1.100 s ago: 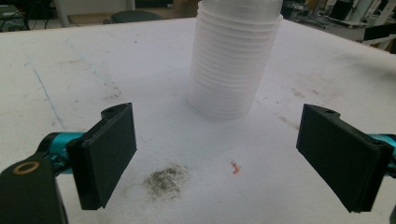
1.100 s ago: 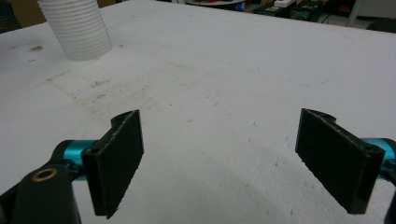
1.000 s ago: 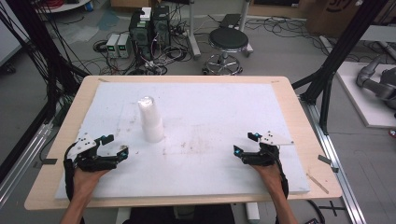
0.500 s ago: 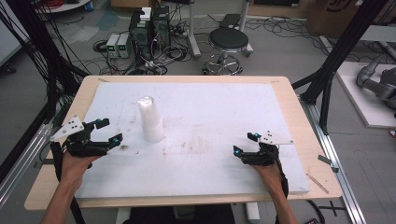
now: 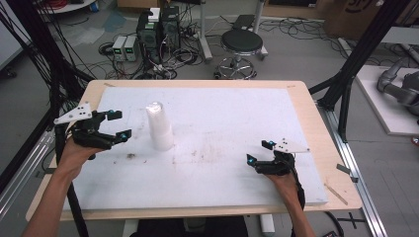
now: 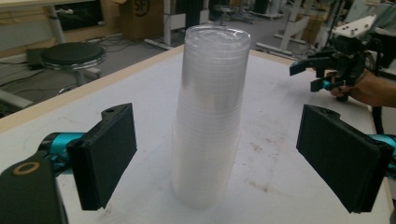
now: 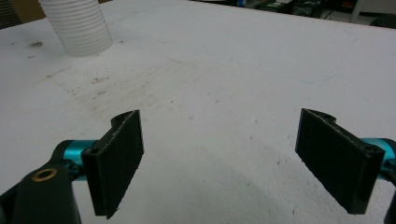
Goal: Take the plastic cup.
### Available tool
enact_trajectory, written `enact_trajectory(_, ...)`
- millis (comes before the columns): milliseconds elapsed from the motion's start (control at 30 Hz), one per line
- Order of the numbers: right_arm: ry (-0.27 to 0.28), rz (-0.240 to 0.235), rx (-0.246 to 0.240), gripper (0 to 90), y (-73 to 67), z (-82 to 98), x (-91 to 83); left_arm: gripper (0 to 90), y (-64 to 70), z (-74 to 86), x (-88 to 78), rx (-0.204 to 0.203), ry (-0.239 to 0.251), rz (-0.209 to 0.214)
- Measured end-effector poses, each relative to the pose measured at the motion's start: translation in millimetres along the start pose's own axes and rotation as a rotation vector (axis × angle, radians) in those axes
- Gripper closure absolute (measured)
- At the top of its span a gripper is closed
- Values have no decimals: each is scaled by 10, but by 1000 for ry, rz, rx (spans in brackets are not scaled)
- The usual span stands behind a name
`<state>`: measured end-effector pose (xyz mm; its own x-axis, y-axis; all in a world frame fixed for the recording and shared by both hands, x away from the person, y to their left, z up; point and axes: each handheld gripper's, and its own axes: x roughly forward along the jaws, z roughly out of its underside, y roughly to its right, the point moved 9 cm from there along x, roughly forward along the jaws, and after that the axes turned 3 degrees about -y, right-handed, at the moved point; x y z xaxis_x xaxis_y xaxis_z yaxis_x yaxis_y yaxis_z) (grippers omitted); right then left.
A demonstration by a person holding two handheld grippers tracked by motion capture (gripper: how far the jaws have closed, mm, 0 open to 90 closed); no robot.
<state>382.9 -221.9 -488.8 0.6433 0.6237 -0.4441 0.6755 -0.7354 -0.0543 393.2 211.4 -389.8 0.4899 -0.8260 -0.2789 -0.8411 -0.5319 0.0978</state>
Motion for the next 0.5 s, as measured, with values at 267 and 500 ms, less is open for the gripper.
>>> enact_trajectory(267, 0, -2, 5, 149, -1, 0, -2, 121, -25, -90, 146, 30, -24, 73)
enact_trajectory(500, 0, 1, 0, 149, 0, 0, 0, 121, -75, -123, 262, 43, -71, 116)
